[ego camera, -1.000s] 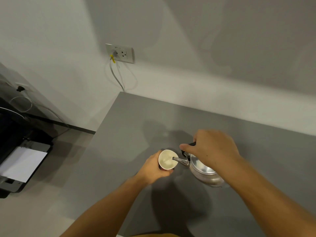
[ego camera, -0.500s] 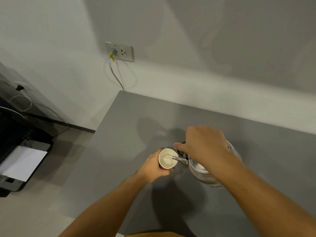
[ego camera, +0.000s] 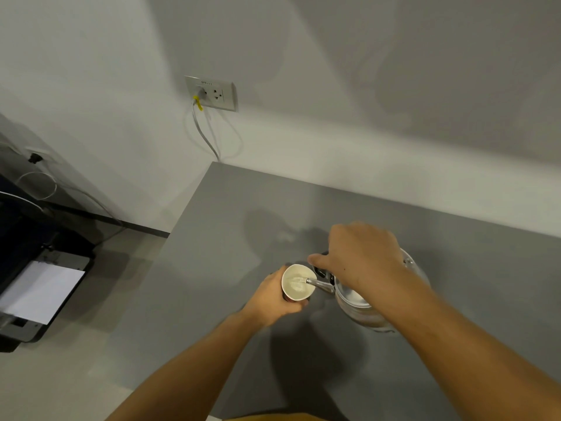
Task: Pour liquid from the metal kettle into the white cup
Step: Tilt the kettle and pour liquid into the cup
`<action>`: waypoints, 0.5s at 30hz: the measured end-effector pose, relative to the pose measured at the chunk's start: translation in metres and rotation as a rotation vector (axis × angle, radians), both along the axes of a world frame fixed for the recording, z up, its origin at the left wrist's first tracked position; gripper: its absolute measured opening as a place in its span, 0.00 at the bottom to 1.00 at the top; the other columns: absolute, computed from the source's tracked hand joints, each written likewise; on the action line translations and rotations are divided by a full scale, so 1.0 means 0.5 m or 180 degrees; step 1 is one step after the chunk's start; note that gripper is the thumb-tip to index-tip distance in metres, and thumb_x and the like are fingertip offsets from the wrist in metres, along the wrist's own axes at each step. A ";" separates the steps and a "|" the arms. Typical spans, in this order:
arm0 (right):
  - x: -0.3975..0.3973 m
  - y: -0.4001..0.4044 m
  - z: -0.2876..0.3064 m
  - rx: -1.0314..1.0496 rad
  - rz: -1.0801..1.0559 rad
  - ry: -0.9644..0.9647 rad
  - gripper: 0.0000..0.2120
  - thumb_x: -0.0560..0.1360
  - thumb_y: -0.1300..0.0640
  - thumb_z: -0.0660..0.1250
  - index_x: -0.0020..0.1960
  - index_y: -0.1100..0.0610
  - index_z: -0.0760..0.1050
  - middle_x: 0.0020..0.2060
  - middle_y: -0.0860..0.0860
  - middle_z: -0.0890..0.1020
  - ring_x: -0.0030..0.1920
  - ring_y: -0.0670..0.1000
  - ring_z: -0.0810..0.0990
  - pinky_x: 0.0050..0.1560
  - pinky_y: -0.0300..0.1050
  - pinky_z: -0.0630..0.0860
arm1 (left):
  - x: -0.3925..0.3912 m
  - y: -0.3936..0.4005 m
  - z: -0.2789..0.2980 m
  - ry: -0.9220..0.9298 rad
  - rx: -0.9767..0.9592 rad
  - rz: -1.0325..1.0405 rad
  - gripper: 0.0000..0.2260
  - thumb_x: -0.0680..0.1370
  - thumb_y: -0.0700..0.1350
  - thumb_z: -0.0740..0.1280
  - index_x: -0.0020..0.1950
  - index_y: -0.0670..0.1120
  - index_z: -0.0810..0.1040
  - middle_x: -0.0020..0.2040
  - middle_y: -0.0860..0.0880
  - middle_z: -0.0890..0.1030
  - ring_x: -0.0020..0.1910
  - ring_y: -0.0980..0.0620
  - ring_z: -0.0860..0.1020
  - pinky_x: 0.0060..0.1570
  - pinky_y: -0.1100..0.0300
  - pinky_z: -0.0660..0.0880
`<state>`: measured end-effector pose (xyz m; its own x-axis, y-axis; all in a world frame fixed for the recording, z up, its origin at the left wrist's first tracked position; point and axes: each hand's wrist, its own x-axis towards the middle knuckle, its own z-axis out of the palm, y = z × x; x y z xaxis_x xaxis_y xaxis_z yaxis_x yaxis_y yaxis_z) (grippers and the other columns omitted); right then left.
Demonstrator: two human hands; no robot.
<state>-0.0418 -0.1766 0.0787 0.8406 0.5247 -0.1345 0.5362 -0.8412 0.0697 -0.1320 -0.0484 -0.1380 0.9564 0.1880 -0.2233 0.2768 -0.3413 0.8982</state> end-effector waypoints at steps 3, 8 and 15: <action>0.000 0.001 0.001 -0.0009 -0.0002 0.0021 0.23 0.71 0.39 0.68 0.28 0.52 0.63 0.26 0.48 0.68 0.25 0.48 0.62 0.25 0.42 0.54 | 0.000 0.001 0.001 0.0012 0.0016 -0.0001 0.27 0.68 0.47 0.81 0.64 0.54 0.77 0.54 0.58 0.85 0.53 0.62 0.82 0.48 0.77 0.72; -0.002 0.004 0.001 -0.0025 0.0015 0.0025 0.23 0.71 0.39 0.68 0.28 0.53 0.64 0.26 0.49 0.69 0.25 0.48 0.64 0.25 0.42 0.55 | 0.000 0.000 0.002 0.0010 0.0015 -0.0014 0.27 0.67 0.50 0.80 0.64 0.57 0.77 0.53 0.59 0.85 0.53 0.63 0.81 0.47 0.77 0.72; 0.000 0.003 0.000 -0.0036 0.0000 0.0036 0.23 0.71 0.40 0.68 0.28 0.53 0.65 0.27 0.49 0.69 0.25 0.48 0.64 0.25 0.42 0.55 | -0.003 -0.002 0.001 -0.0007 -0.0007 0.0026 0.27 0.66 0.52 0.80 0.63 0.61 0.76 0.53 0.65 0.83 0.53 0.64 0.82 0.47 0.78 0.72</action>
<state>-0.0419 -0.1750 0.0789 0.8391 0.5230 -0.1499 0.5369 -0.8405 0.0731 -0.1335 -0.0493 -0.1377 0.9554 0.1953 -0.2217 0.2777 -0.3372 0.8996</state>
